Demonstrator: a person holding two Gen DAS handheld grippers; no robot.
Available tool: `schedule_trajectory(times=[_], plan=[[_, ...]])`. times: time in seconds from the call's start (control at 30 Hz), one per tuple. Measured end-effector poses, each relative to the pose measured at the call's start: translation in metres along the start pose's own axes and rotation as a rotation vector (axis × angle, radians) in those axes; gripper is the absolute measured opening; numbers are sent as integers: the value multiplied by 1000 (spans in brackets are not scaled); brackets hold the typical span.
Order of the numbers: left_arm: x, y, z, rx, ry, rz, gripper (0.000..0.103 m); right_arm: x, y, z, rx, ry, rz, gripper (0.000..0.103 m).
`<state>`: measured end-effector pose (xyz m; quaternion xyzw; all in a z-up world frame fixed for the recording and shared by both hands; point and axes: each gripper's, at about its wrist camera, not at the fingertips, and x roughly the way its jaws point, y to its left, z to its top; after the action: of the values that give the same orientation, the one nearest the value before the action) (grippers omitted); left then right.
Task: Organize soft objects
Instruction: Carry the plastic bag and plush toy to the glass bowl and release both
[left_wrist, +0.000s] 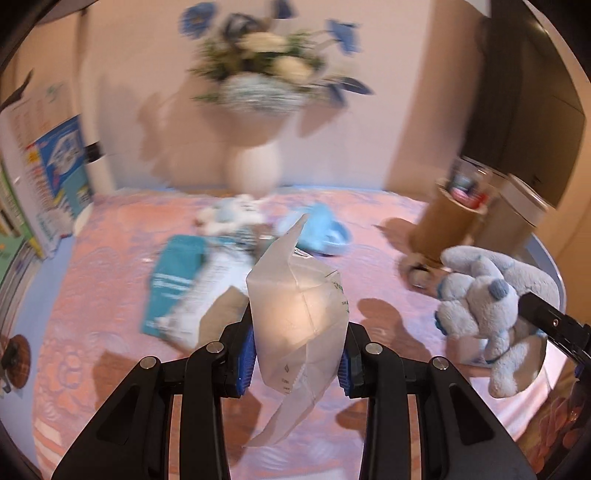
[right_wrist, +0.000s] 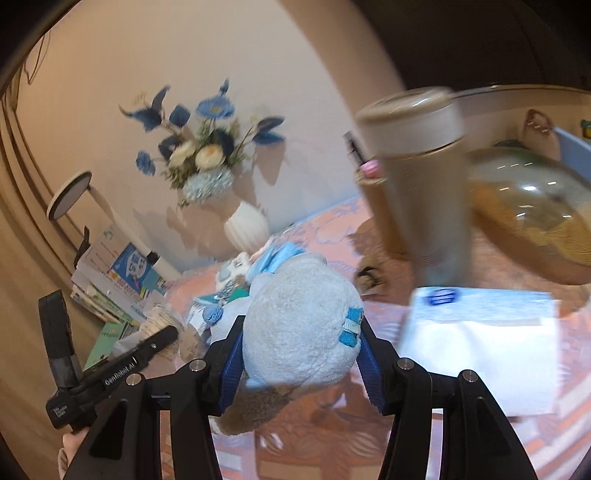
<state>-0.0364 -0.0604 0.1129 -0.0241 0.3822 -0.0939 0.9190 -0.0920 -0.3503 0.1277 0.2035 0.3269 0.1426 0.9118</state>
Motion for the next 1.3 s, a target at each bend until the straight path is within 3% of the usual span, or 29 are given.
schedule_trajectory(times=[0.17,0.33,0.5,0.77,1.0,1.17,1.3], plan=[[2,-58,-2,92,11,-73,32,-31,-36,4,63,-37,-21,54],[7,-110,-6,159,21,-146,32,-52,-73,18,111,-64,-96,54],[14,-165,-5,246,34,-247,32,-74,-108,40,153,-120,-184,54],[12,-237,17,335,-4,-389,32,-96,-158,86,241,-194,-244,54],[23,-302,37,387,-60,-407,33,-83,-198,122,295,-198,-272,55],[48,-326,44,413,-54,-403,36,-64,-224,137,343,-187,-282,55],[66,-331,42,412,-22,-424,52,-47,-248,138,385,-202,-246,59]])
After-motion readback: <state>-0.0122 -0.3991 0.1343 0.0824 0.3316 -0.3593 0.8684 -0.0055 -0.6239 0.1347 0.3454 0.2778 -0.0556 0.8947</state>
